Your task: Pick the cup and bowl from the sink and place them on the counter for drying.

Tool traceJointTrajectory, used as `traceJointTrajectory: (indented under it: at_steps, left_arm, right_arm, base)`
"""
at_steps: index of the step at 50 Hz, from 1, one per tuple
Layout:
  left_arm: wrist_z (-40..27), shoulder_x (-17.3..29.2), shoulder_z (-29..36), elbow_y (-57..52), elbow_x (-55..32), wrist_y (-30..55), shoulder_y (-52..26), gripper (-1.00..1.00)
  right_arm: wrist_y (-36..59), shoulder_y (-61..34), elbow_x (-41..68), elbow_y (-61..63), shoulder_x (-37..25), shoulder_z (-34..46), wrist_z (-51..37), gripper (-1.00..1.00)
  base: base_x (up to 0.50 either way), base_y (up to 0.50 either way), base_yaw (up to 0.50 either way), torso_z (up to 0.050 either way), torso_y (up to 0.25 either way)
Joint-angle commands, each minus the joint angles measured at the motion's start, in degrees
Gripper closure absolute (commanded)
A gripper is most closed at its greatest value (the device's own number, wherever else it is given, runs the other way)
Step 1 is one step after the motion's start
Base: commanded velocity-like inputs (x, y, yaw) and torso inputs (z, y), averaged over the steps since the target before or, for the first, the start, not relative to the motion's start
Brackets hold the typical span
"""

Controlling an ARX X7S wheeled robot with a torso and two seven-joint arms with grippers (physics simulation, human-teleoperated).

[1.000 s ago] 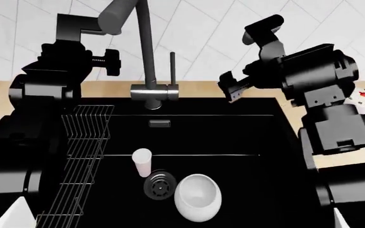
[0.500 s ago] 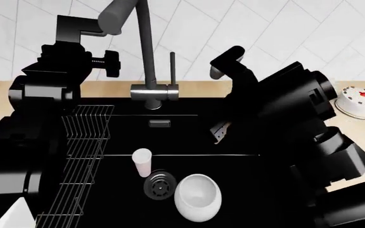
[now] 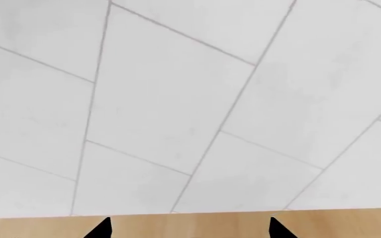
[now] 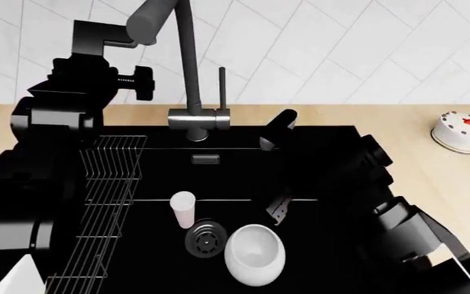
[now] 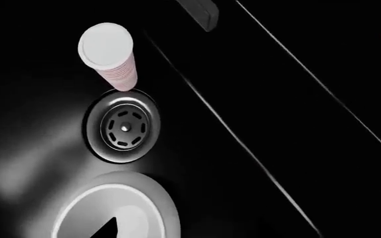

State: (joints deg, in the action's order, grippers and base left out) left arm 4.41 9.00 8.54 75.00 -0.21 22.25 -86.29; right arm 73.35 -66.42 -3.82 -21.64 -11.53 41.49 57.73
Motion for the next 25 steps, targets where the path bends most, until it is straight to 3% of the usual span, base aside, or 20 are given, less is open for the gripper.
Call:
traceJointTrajectory:
  at_steps: [1, 11, 25]
  left_arm:
    - [0.83, 0.06, -0.34, -0.04, 0.29, -0.13, 0.05, -1.0]
    - [1.01, 0.13, -0.51, -0.04, 0.09, -0.45, 0.99, -1.0]
    - [0.76, -0.2, -0.85, -0.03, -0.07, -1.21, 1.85, -1.0]
  right_arm:
    - [-5.47, 3.18, -0.74, -5.58, 1.82, 0.7, -1.96, -1.0]
    - [-10.56, 3.38, -0.43, -11.97, 3.94, 3.23, -1.68, -1.0]
    - [-22.6, 1.76, 1.16, -31.22, 9.36, 3.39, -2.92, -1.0]
  base:
    - [0.0, 0.0, 0.0, 0.0, 0.0]
    - [0.0, 0.0, 0.0, 0.0, 0.0]
    - [0.0, 0.0, 0.0, 0.0, 0.0]
